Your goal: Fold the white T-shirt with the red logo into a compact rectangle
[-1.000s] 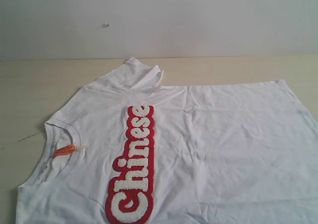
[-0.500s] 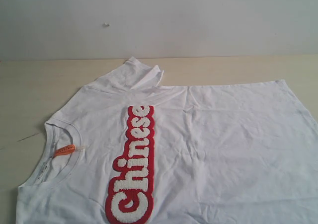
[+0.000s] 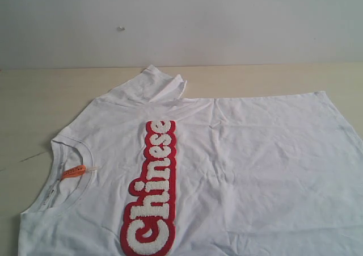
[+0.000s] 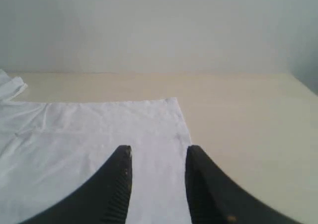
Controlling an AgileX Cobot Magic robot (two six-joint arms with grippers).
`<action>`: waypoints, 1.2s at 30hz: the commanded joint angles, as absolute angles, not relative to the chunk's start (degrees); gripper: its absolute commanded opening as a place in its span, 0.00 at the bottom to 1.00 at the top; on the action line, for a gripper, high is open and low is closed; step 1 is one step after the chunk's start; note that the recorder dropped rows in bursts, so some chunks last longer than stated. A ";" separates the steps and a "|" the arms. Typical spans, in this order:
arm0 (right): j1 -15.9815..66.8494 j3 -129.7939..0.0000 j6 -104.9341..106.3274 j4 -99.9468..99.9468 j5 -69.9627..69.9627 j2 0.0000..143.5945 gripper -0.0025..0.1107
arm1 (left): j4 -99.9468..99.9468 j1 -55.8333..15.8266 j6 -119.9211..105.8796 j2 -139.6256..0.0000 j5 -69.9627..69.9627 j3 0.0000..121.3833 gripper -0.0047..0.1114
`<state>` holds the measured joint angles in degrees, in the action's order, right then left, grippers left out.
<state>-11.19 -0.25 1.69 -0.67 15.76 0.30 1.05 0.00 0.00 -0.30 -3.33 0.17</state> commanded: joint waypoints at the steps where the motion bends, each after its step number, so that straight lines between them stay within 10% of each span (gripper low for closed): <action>1: -11.48 0.00 2.54 0.66 2.79 0.00 0.34 | 0.89 0.09 11.12 0.00 -9.08 0.00 0.04; 24: -11.48 0.00 -18.55 -9.06 -17.59 0.00 0.34 | -2.34 0.00 34.87 0.00 -15.57 5.25 0.04; 36: -11.36 -2.22 -18.14 -20.43 -26.08 0.00 0.33 | -6.55 -0.02 28.03 -2.57 13.22 21.40 0.04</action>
<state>-11.19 -0.35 -18.57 -19.91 -27.10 0.30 -6.22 0.00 33.87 -0.90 7.71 16.68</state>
